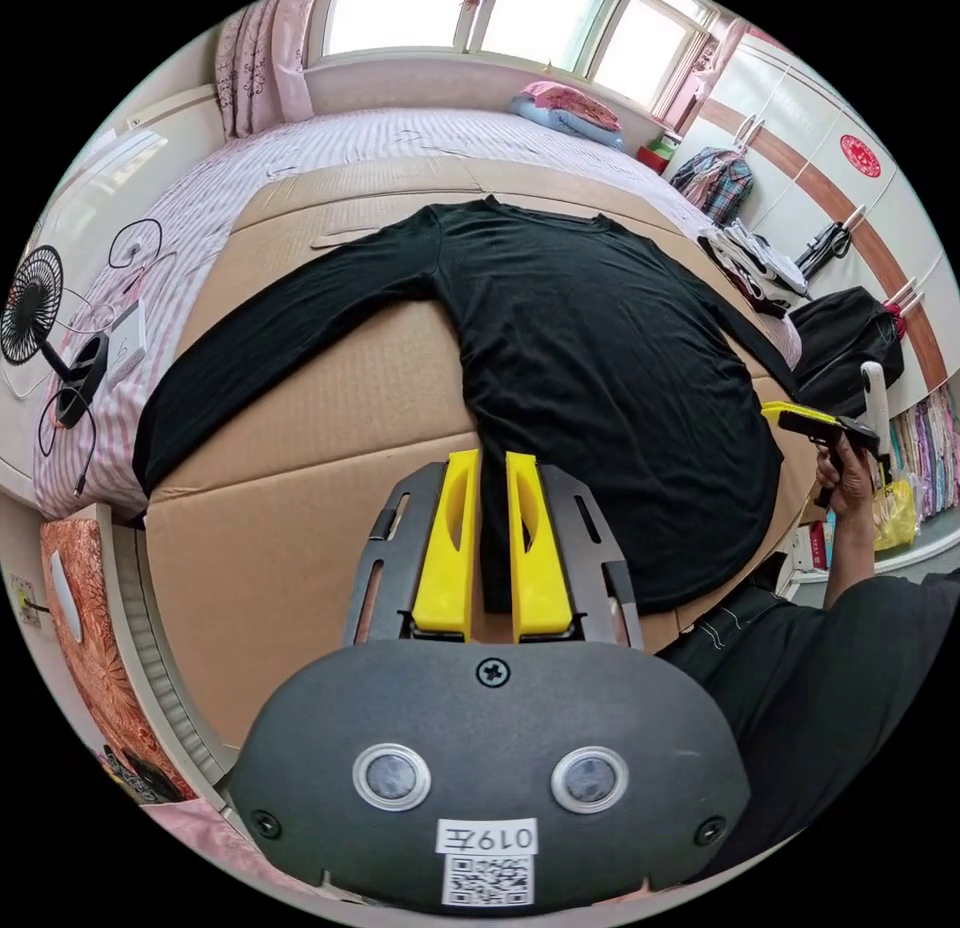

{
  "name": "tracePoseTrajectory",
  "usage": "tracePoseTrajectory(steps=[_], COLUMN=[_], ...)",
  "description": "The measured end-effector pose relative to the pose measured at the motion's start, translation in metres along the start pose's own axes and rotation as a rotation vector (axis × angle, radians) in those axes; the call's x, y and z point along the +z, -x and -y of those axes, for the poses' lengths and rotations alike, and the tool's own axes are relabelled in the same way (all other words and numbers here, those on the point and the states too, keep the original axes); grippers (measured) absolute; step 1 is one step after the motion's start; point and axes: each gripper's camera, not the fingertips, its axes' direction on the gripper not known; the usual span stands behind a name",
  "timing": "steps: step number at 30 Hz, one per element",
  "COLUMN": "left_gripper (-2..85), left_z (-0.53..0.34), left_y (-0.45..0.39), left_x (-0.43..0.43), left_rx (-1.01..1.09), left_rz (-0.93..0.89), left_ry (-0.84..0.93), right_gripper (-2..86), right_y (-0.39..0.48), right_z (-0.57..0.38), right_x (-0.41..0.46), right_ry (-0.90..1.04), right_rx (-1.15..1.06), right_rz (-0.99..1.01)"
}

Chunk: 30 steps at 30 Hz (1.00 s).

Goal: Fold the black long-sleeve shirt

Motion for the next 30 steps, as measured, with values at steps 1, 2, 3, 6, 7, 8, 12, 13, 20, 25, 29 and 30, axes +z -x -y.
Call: tracePoseTrajectory(steps=[1, 2, 3, 6, 7, 8, 12, 13, 20, 25, 29, 30], left_gripper=[0.8, 0.8, 0.8, 0.8, 0.8, 0.8, 0.8, 0.8, 0.7, 0.8, 0.8, 0.8], left_z=[0.003, 0.005, 0.006, 0.01, 0.011, 0.012, 0.015, 0.016, 0.028, 0.045, 0.075, 0.079], left_y=[0.001, 0.002, 0.002, 0.004, 0.004, 0.003, 0.002, 0.004, 0.019, 0.04, 0.05, 0.051], left_x=[0.002, 0.005, 0.006, 0.014, 0.014, 0.015, 0.016, 0.016, 0.013, 0.007, 0.016, 0.017], left_rx=[0.004, 0.004, 0.003, 0.007, 0.015, 0.031, 0.066, 0.068, 0.045, -0.012, -0.069, -0.072], left_rz=[-0.007, -0.016, -0.022, -0.029, -0.017, -0.001, 0.034, 0.034, -0.022, -0.085, -0.077, -0.077], left_ry=[0.006, 0.009, 0.012, 0.039, 0.033, 0.034, 0.038, 0.039, 0.023, -0.051, -0.075, -0.077], right_gripper=[8.9, 8.7, 8.5, 6.2, 4.4, 2.5, 0.8, 1.1, 7.1, 7.7, 7.8, 7.8], right_y=[0.004, 0.006, 0.007, 0.015, 0.018, 0.02, 0.023, 0.023, 0.02, -0.003, -0.013, -0.014], right_z=[0.0, 0.001, 0.002, 0.007, 0.009, 0.012, 0.017, 0.019, 0.033, 0.056, 0.095, 0.1], right_x=[0.001, 0.002, 0.003, 0.007, 0.01, 0.012, 0.013, 0.014, 0.007, -0.01, 0.013, 0.016], right_ry=[0.001, 0.008, 0.011, 0.027, 0.045, 0.051, 0.073, 0.078, 0.059, -0.097, -0.1, -0.101], right_rx=[-0.006, -0.008, -0.012, -0.044, -0.056, -0.06, -0.078, -0.076, -0.066, 0.011, 0.082, 0.091], right_rz=[-0.026, -0.04, -0.043, -0.07, -0.095, -0.118, -0.162, -0.164, -0.144, -0.004, 0.008, 0.011])
